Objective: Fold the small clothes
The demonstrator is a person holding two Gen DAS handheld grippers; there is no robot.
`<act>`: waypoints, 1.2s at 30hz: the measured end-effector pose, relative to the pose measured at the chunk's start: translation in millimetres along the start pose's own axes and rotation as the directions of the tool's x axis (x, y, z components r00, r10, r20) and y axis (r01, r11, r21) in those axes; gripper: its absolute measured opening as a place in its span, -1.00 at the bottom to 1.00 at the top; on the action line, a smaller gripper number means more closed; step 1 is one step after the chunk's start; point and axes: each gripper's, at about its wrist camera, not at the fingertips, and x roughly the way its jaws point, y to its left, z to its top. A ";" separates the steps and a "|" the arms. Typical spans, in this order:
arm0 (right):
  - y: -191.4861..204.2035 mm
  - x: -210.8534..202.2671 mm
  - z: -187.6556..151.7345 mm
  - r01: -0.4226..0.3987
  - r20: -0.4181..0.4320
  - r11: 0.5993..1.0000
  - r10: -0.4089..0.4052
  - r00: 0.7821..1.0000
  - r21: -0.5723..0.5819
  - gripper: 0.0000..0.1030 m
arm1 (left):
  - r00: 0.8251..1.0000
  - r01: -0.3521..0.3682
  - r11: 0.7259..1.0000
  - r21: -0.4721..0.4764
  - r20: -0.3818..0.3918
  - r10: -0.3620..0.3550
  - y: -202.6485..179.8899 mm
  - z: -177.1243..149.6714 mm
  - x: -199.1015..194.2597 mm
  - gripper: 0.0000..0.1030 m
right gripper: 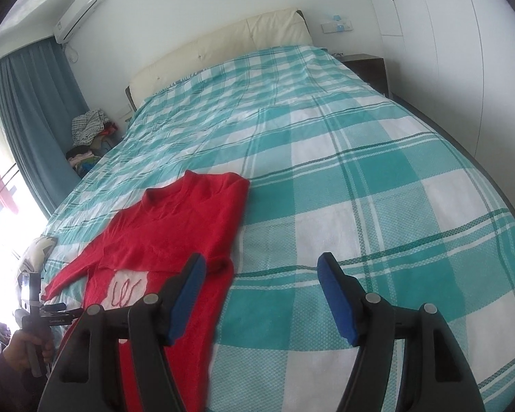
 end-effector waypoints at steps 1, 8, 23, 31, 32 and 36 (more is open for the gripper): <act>-0.3 0.2 0.2 -0.002 0.002 1.000 0.002 1.000 0.001 0.31 | 1.000 0.010 1.000 -0.018 -0.005 -0.010 1.9 -0.8 1.2 0.99; -0.2 0.5 -1.9 -0.007 -0.004 1.000 0.007 1.000 -0.003 0.31 | 0.998 0.037 0.998 0.040 -0.049 -0.036 2.8 2.8 -7.8 0.99; 6.3 -0.5 -2.0 0.028 0.000 0.998 -0.028 1.000 -0.049 0.31 | 1.000 -0.004 0.942 -0.336 -0.026 -0.005 253.6 44.0 -53.6 0.97; 9.9 15.5 -8.3 0.045 -0.049 0.997 -0.048 0.998 -0.066 0.31 | 0.997 0.055 0.902 -0.428 -0.033 -0.076 268.4 32.2 -14.7 0.01; 10.2 15.7 -8.9 0.045 -0.051 0.997 -0.048 0.998 -0.068 0.31 | 0.997 0.043 0.905 -0.422 -0.034 -0.063 266.2 32.5 -13.4 -0.55; 7.7 14.0 -10.0 0.033 -0.052 0.998 -0.035 0.998 -0.053 0.31 | 1.000 -0.027 0.908 -0.419 -0.021 0.021 262.7 39.6 -26.5 -0.90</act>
